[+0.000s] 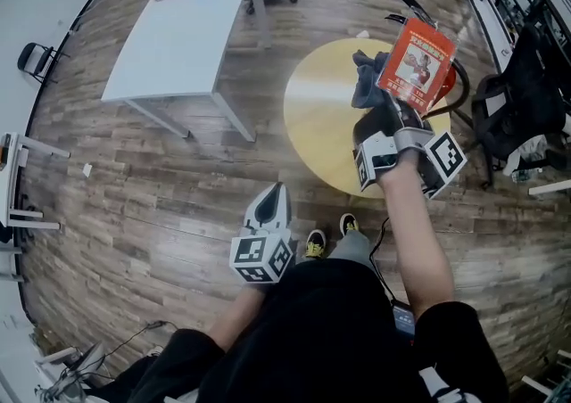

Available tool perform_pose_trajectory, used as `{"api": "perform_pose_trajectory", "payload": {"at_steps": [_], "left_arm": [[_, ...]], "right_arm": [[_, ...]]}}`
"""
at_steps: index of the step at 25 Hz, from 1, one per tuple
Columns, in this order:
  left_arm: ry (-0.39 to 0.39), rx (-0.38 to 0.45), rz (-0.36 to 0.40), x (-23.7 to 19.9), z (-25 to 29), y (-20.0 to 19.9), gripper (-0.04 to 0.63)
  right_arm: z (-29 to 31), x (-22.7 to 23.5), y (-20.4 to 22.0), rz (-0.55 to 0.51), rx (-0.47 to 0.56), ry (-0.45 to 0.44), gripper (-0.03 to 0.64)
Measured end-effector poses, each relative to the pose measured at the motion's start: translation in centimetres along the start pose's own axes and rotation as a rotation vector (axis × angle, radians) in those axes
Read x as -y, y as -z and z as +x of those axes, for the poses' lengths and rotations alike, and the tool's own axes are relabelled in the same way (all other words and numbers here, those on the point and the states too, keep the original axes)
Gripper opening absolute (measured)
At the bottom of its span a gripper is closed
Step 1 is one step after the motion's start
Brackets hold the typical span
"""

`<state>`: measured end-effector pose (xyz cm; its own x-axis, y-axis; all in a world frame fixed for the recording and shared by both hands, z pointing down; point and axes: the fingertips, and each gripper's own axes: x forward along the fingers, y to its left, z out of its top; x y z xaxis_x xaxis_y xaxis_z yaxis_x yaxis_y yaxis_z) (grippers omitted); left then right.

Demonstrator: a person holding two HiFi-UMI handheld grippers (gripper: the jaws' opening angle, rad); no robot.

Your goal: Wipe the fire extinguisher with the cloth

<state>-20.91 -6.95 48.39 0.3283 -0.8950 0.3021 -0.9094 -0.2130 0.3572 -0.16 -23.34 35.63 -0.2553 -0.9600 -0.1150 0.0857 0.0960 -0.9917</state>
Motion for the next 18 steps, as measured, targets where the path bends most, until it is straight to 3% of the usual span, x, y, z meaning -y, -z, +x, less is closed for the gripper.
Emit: {"api": "perform_pose_trajectory", "payload": {"at_steps": [2, 5, 8, 13, 18], "left_arm": [[0.004, 0.007, 0.003, 0.1, 0.0, -0.2, 0.023], [0.001, 0.018, 0.001, 0.2, 0.0, -0.2, 0.023], [-0.013, 0.022, 0.003, -0.3, 0.0, -0.5, 0.023], [-0.054, 0.016, -0.002, -1.8, -0.3, -0.7, 0.023], [-0.092, 0.005, -0.017, -3.1, -1.6, 0.4, 0.024]], "right_arm": [[0.0, -2.3, 0.1, 0.002, 0.011, -0.054, 0.097], [0.3, -2.1, -0.3, -0.056, 0.039, -0.093, 0.097], [1.5, 0.7, -0.1, -0.142, 0.066, -0.054, 0.097], [2.1, 10.1, -0.8, -0.180, 0.109, 0.161, 0.097], [-2.5, 24.7, -1.5, -0.332, 0.036, 0.516, 0.097]]}}
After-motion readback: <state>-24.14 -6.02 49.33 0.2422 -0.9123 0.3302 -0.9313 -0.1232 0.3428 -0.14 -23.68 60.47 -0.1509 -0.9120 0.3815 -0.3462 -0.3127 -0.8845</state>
